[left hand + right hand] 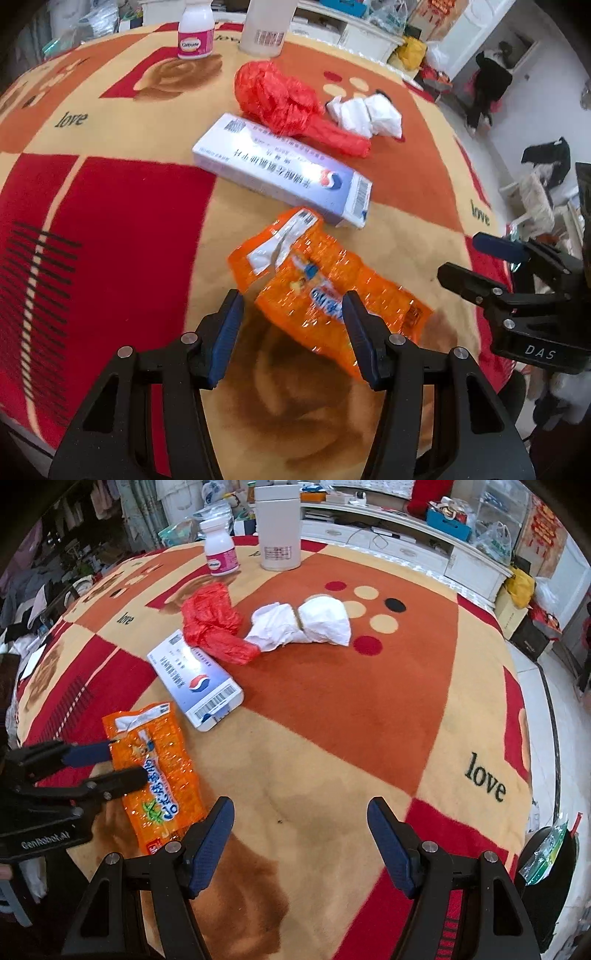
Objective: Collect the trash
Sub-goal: 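Grasp the orange wrapper with the left tool while the right tool grasps the red plastic bag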
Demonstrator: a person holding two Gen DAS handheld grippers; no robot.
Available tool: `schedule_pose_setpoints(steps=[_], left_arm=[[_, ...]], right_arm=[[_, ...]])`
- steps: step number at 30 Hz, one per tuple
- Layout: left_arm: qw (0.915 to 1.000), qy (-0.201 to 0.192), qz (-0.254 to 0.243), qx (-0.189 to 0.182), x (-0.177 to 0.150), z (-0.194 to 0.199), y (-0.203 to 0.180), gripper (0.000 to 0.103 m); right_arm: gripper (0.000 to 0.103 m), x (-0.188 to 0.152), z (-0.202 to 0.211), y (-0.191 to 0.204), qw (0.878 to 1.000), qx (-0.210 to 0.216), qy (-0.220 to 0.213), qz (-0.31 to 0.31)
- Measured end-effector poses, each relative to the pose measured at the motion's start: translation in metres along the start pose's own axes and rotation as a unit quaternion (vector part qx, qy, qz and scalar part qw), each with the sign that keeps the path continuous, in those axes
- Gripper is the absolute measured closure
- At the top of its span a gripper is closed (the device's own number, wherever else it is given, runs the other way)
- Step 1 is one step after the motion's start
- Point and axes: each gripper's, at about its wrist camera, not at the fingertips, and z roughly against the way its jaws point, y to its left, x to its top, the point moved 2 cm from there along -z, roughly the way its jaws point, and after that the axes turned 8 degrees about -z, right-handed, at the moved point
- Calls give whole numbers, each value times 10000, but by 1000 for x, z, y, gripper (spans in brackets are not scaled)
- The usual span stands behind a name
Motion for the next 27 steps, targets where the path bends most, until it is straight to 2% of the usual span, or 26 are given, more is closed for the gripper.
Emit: schedule_pose_setpoints(steps=[3,4,5,6,9,16,20,25,27], left_arm=[[9999,-4,34,-167,1,-1,-1,52],[9997,-35,28,-253,1,-1,-1,58],[9995,-23,8,-304,2,-2,0,80],[9995,9,-9,-312,3,-4,1,86],[9985,6,21,-546,4,-3,11,90],[9995,-228,57,-231,10,28,51,95],[9993,-271,251,-30,11,38,79,95],[9979,-201,613,-59,6,29,91,93],[9976,-132,676,-123,6,22,91,83]], right_arm=[[31,5,0,-1,9999,89,-61,-62],[31,7,0,0,9998,144,-83,-82],[31,10,-1,1,9997,192,-96,-101],[31,13,-2,3,9996,240,-103,-115],[31,21,-8,10,9992,371,-125,-125],[31,57,-15,39,9927,1081,-474,-242],[31,87,-28,63,9918,1127,-591,-116],[31,120,-54,80,9926,1066,-581,-95],[31,129,-66,84,9932,1039,-521,-81]])
